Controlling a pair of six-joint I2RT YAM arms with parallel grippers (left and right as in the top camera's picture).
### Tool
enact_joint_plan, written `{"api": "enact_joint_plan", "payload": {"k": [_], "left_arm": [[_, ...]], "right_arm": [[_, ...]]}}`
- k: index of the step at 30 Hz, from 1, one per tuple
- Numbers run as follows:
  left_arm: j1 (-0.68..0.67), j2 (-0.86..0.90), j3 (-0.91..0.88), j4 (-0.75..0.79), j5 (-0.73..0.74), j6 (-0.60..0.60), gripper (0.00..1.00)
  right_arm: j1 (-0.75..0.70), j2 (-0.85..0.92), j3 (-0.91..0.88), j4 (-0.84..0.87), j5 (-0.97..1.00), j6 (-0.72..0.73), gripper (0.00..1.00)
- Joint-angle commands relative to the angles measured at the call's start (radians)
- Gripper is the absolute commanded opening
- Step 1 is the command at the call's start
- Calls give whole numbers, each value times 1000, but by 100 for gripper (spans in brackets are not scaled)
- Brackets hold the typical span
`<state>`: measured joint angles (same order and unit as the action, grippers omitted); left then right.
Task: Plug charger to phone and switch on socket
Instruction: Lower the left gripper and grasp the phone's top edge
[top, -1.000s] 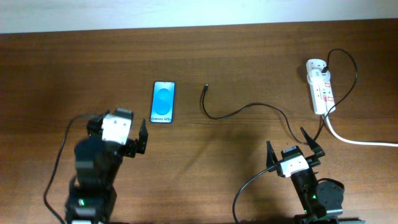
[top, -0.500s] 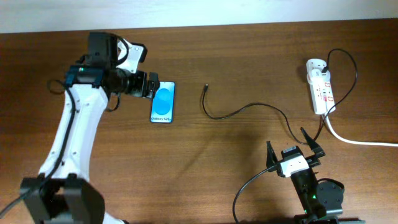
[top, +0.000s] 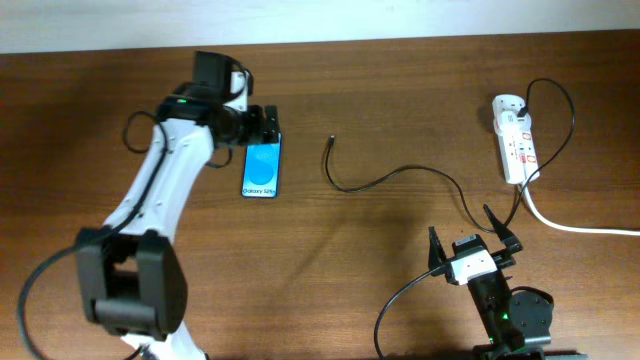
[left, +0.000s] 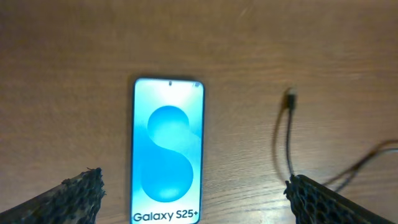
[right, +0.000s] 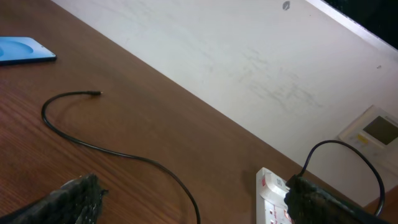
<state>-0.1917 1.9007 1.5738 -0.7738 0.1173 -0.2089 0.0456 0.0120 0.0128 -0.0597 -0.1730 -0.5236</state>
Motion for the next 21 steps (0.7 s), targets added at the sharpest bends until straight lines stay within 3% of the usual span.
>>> {"api": "enact_joint_plan", "payload": {"k": [1,16,21], "left_arm": [[-50,34,15,-3,-180,-79,99],[-57,253,14,7,-183,-25,99],[-56,294,15,10,-132,47,100]], "right_arm": [[6,-6,-7,-4,5,11,99],[6,-6,-7,-4,5,11,99],[6,-6,-7,-4,5,11,98]]}}
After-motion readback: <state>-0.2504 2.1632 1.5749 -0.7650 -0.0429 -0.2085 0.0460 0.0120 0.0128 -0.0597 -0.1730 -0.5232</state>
